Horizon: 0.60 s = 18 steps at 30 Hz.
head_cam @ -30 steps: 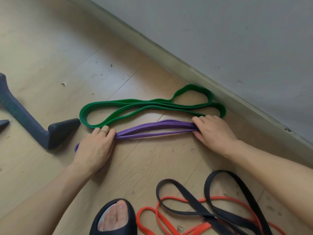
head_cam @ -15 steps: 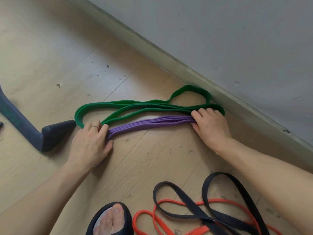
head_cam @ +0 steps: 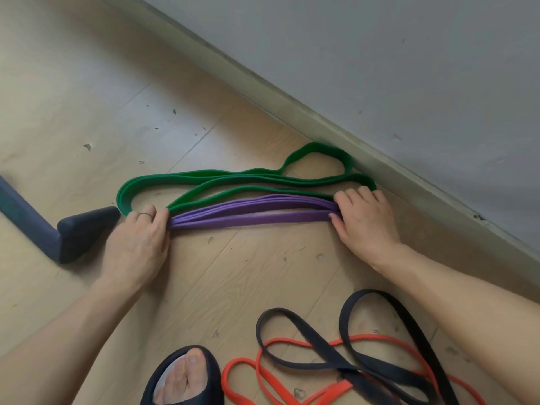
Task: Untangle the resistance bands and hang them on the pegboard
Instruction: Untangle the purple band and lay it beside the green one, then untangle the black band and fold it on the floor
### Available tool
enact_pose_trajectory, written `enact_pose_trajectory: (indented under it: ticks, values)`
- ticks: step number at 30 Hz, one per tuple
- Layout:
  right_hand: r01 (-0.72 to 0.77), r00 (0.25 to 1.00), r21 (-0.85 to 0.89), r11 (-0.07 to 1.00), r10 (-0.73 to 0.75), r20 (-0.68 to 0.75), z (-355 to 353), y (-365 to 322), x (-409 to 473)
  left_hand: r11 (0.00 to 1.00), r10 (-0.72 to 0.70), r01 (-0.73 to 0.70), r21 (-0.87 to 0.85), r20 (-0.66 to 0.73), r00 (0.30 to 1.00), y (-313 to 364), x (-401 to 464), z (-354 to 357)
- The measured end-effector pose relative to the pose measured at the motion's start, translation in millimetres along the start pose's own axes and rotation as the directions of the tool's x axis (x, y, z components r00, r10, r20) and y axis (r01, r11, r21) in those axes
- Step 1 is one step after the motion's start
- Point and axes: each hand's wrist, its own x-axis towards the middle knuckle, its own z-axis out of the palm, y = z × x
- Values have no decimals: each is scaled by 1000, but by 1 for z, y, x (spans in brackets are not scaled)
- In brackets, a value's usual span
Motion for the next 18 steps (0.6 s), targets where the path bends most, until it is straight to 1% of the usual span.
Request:
enact_pose_trajectory:
  ticks: [2, 4, 9, 11, 14, 17, 18]
  values:
    - [-7, 999, 3, 1000, 7, -43, -2, -2, 8, 1000, 3, -3, -2, -9, 1000, 0, 0, -1]
    - [-33, 998, 15, 999, 33, -54, -1, -6, 16, 1000, -3, 3, 6, -5, 1000, -2, -1, 0]
    - [-111, 993, 58, 992, 108, 43, 4, -18, 19, 999, -38, 37, 19, 51, 998, -2, 0, -1]
    - [-138, 990, 64, 988, 134, 52, 0, -20, 17, 998, -47, 45, 33, 80, 996, 3, 3, -6]
    - [-128, 991, 64, 990, 125, 54, -10, -25, 3, 997, -35, 27, 70, 108, 993, 14, 6, -17]
    - [-113, 994, 164, 980, 113, 13, -27, -41, -29, 999, -10, 7, 34, 92, 996, 38, 8, -29]
    - [-123, 992, 240, 963, 116, 42, -33, -50, -43, 1000, 7, -8, 12, 84, 996, 49, 8, -34]
